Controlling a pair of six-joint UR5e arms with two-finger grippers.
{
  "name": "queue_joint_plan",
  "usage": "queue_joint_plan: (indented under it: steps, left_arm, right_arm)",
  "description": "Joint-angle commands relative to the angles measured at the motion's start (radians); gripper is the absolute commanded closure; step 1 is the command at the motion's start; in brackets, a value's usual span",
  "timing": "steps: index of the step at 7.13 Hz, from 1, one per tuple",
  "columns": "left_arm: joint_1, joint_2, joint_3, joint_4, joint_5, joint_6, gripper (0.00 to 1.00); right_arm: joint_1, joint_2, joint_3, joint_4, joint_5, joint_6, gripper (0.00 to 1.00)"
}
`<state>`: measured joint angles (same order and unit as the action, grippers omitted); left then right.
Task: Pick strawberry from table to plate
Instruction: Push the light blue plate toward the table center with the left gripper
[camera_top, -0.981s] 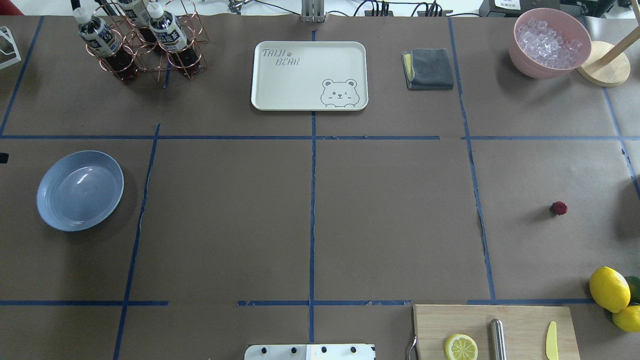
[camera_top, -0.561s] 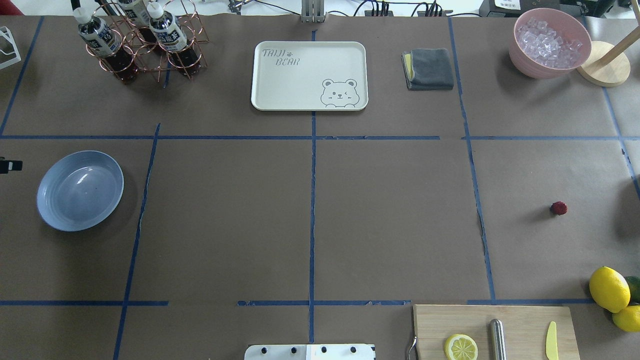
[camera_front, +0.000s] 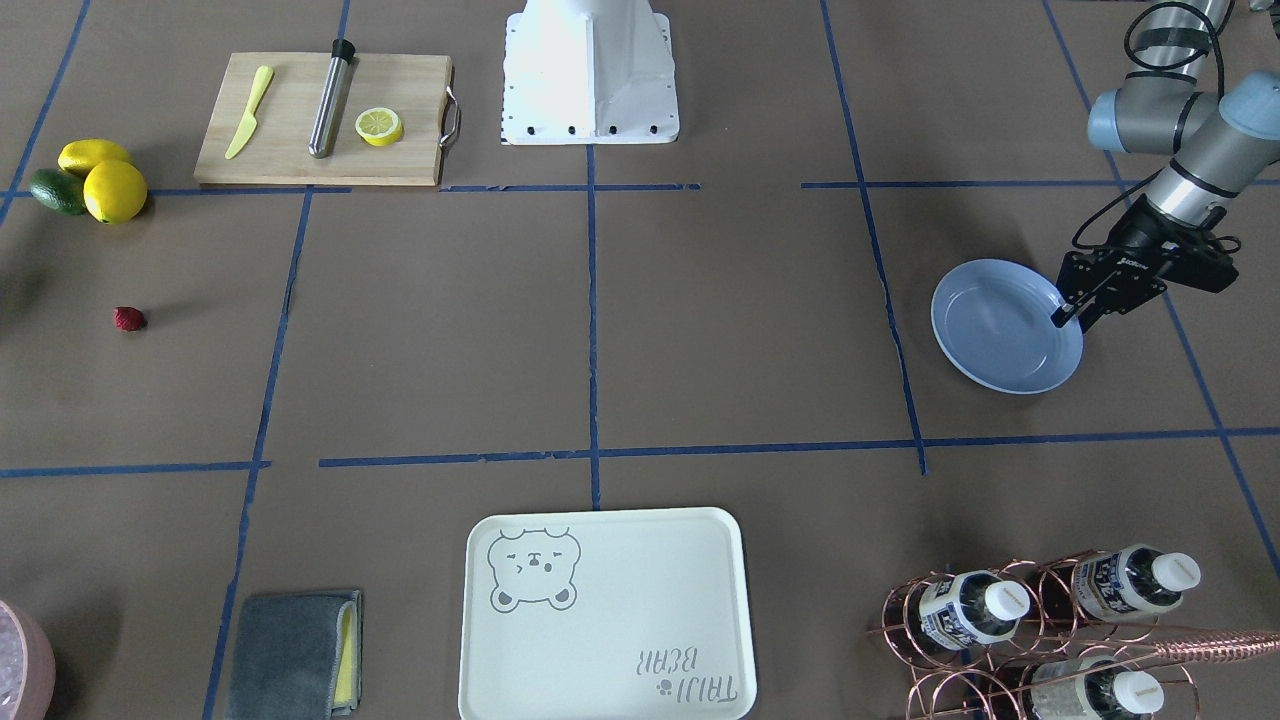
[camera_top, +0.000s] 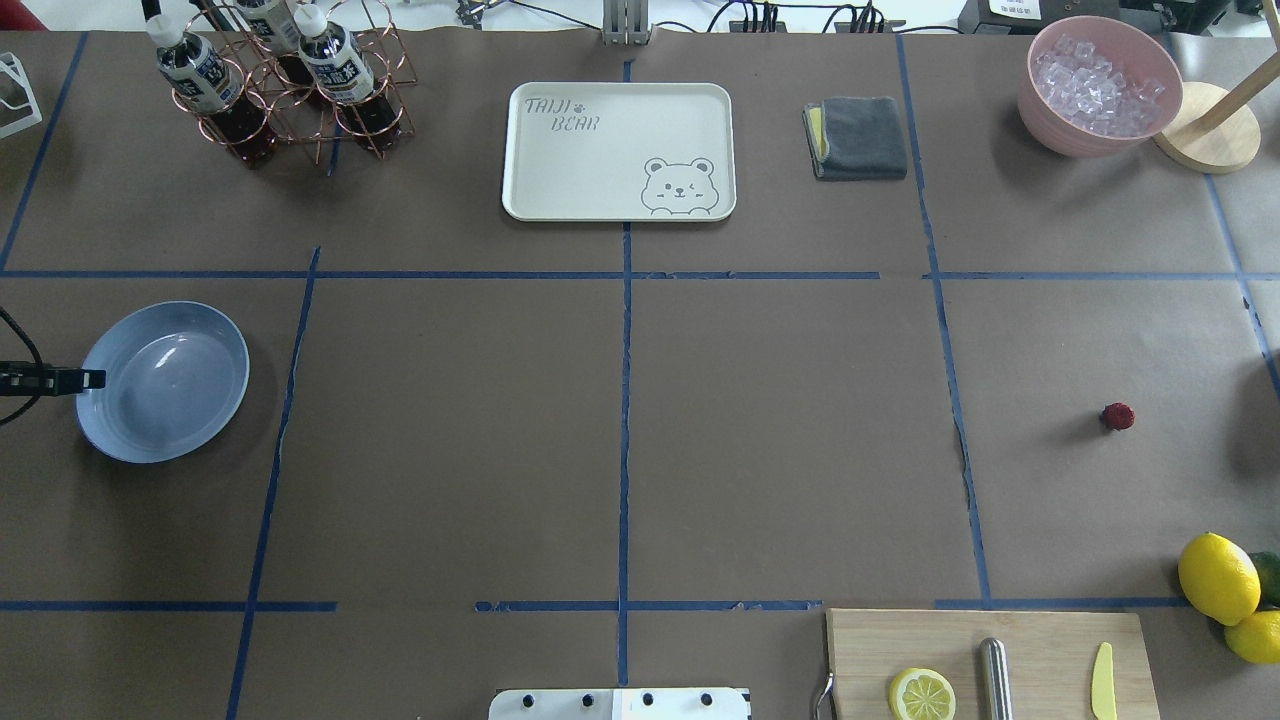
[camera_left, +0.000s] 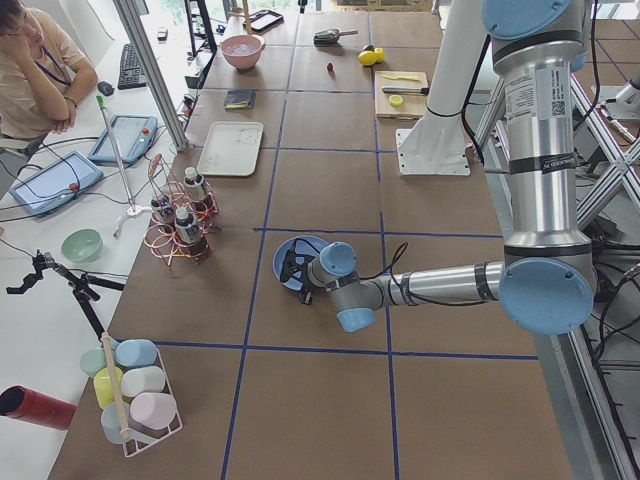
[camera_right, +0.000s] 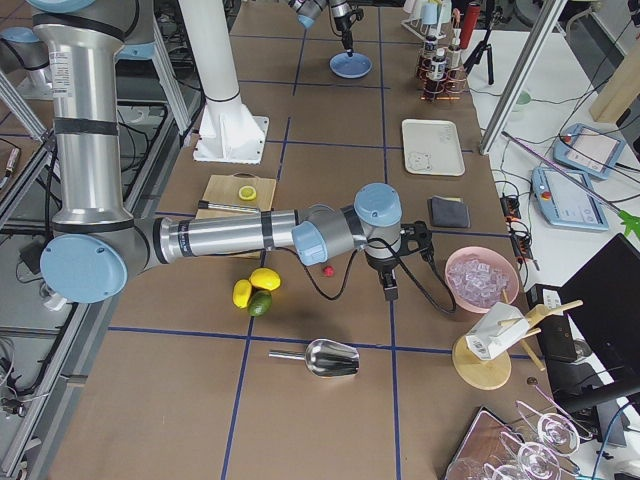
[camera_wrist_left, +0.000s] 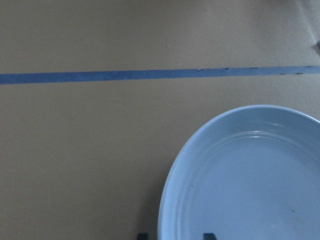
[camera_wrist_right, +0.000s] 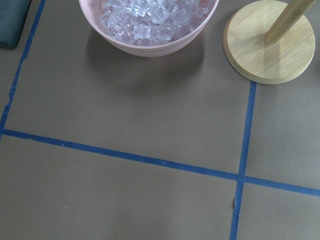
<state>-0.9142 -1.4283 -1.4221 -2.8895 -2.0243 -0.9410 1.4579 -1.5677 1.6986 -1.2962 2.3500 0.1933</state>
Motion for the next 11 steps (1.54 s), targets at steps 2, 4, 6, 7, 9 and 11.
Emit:
queue_joint_plan:
  steps: [2, 4, 6, 7, 9, 11]
  left_arm:
    - [0.001, -0.003, -0.081, 0.022, -0.013, -0.001, 1.0]
    - [0.001, -0.061, -0.267, 0.286, -0.073, -0.007, 1.0]
    - [0.056, -0.244, -0.314, 0.468, 0.003, -0.152, 1.0]
    - [0.193, -0.347, -0.302, 0.543, 0.124, -0.259, 1.0]
    - [0.364, -0.57, -0.243, 0.697, 0.255, -0.416, 1.0]
    - [0.457, -0.613, -0.206, 0.699, 0.32, -0.423, 1.0]
  right_arm:
    - [0.001, 0.0, -0.005, 0.0, 0.0, 0.0, 0.0]
    - [0.001, -0.002, -0.004, 0.0, 0.002, 0.002, 0.0]
    - [0.001, -0.006, 0.003, 0.0, 0.002, 0.002, 0.0]
    - [0.001, -0.009, 0.003, 0.0, 0.002, 0.002, 0.0]
    - [0.001, -0.009, 0.003, 0.0, 0.002, 0.0, 0.0]
    - [0.001, -0.009, -0.002, 0.0, 0.0, 0.0, 0.0]
